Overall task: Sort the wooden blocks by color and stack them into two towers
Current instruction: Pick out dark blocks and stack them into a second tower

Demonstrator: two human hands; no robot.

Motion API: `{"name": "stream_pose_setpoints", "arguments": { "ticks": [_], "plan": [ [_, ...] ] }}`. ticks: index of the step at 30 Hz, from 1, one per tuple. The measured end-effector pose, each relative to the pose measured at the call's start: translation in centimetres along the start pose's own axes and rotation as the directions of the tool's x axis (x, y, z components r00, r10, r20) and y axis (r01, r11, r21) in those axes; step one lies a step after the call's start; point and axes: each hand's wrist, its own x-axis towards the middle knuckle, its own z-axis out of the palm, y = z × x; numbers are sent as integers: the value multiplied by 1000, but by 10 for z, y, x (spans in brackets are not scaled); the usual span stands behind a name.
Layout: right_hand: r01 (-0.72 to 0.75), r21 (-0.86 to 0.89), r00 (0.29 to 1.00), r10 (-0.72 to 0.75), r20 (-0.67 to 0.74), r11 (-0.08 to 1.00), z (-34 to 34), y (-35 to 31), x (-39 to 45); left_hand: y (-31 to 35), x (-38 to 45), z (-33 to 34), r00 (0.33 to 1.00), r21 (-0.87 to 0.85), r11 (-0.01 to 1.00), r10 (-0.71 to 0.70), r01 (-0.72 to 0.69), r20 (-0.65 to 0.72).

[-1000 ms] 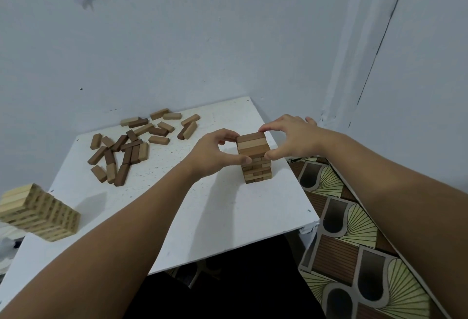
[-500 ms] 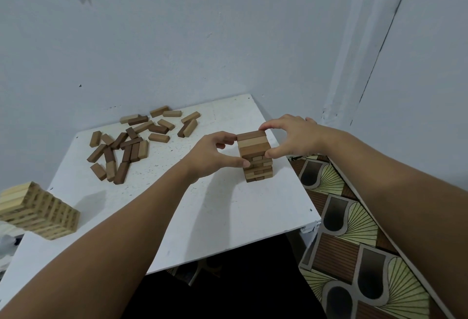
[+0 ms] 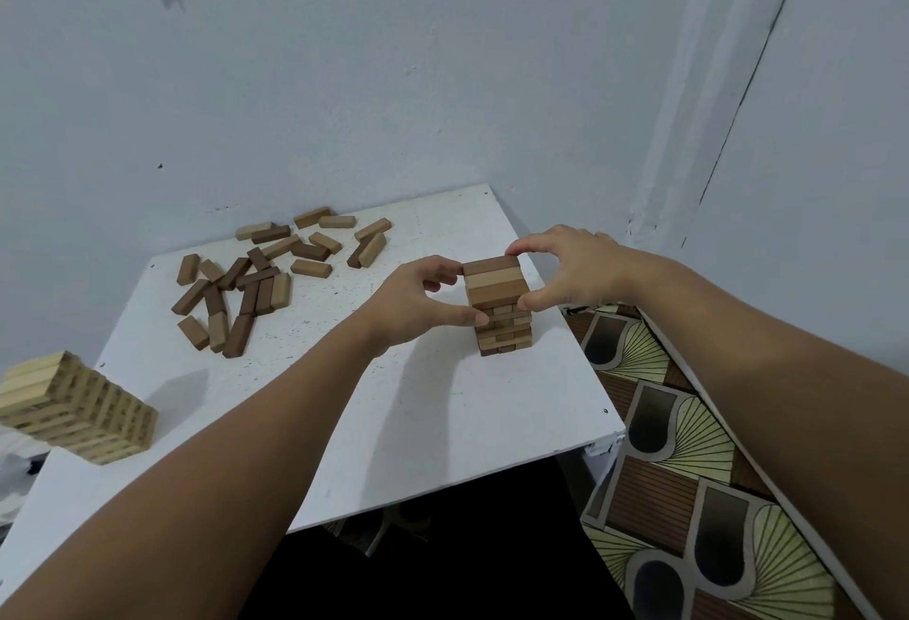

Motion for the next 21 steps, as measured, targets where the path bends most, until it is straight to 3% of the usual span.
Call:
{"name": "stream_pose_setpoints", "arguments": {
  "ticks": [6,11,15,18,21],
  "plan": [
    [-5,-47,1000,7,26,999,0,-1,0,2,-2,-4,998,46,997,-57,55,39],
    [20,126,996,-9,-90,992,-7,-9,4,-6,-8,-38,987,107,987,-132,122,96],
    [113,17,959,-104,-265,993,-9,-41,18,-25,-14,-75,985,140,981,-112,130,-135],
    [154,-142,957,-183,-224,978,0,-75,33,-44,-19,-94,940,252,954,-69,160,-335],
    [170,-241,967,-209,-147,956,19,-109,51,-58,-27,-106,924,311,928,-77,203,-374]
  ]
}}
